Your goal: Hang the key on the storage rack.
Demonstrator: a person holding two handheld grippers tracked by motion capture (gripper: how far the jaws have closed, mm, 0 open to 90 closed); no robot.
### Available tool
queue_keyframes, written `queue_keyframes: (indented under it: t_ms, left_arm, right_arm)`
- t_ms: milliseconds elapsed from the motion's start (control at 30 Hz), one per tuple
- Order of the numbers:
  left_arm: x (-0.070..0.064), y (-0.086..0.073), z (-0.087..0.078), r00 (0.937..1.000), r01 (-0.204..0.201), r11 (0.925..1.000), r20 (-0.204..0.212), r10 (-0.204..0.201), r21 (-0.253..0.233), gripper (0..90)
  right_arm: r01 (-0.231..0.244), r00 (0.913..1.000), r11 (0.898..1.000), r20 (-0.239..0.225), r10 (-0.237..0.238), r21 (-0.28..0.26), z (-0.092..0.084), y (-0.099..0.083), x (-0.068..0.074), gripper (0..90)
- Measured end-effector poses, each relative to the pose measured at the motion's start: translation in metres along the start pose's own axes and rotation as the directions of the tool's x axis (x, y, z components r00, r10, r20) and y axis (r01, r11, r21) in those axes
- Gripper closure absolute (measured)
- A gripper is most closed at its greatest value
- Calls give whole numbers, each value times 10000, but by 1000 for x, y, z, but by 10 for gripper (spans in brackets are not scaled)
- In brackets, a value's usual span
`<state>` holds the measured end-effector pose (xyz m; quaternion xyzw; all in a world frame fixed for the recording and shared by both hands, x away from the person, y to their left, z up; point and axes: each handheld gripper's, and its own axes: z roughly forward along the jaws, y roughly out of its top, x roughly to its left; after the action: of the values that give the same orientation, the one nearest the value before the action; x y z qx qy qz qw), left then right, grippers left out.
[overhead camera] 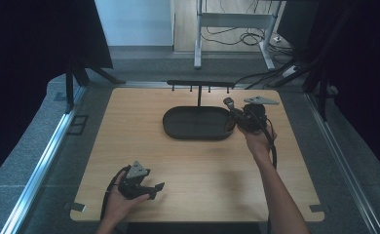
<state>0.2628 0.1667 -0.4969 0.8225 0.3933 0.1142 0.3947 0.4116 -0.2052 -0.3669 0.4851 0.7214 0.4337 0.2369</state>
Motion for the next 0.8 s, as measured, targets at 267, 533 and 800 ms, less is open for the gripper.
queue_keyframes:
  t_ms: [267,533,800]
  left_arm:
    - [-1,0,0,10000,-3,10000,21,3,21,234]
    - [-1,0,1,10000,-18,10000,21,18,30,234]
    - [-1,0,1,10000,-27,10000,43,27,32,234]
  right_arm:
    - [-106,9996,9999,268,108,-98,8,6,-5,808]
    - [-198,9989,9996,420,207,-212,16,9,-10,808]
    - [-280,9985,9993,467,290,-234,25,9,-10,808]
